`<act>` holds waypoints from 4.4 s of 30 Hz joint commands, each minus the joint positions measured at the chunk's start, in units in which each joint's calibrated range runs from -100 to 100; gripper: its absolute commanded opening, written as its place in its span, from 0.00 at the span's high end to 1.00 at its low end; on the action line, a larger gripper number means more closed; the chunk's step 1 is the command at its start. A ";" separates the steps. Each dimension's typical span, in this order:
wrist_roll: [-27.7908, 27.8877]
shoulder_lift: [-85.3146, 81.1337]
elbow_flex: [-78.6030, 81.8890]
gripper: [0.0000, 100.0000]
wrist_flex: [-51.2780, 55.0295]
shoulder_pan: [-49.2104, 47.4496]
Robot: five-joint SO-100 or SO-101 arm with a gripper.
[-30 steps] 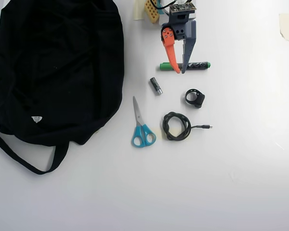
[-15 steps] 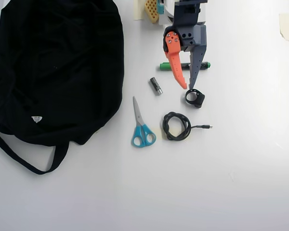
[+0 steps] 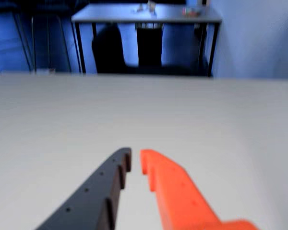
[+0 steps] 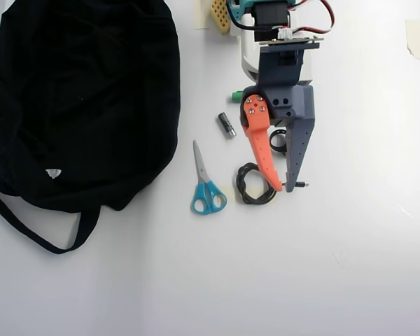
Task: Put the green marker into the black bag
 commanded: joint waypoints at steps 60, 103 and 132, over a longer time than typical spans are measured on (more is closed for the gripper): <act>-11.42 -18.05 1.77 0.97 88.36 -8.22; -61.19 -16.72 16.78 0.78 75.09 -18.09; -62.50 -2.20 26.03 0.76 53.82 -13.98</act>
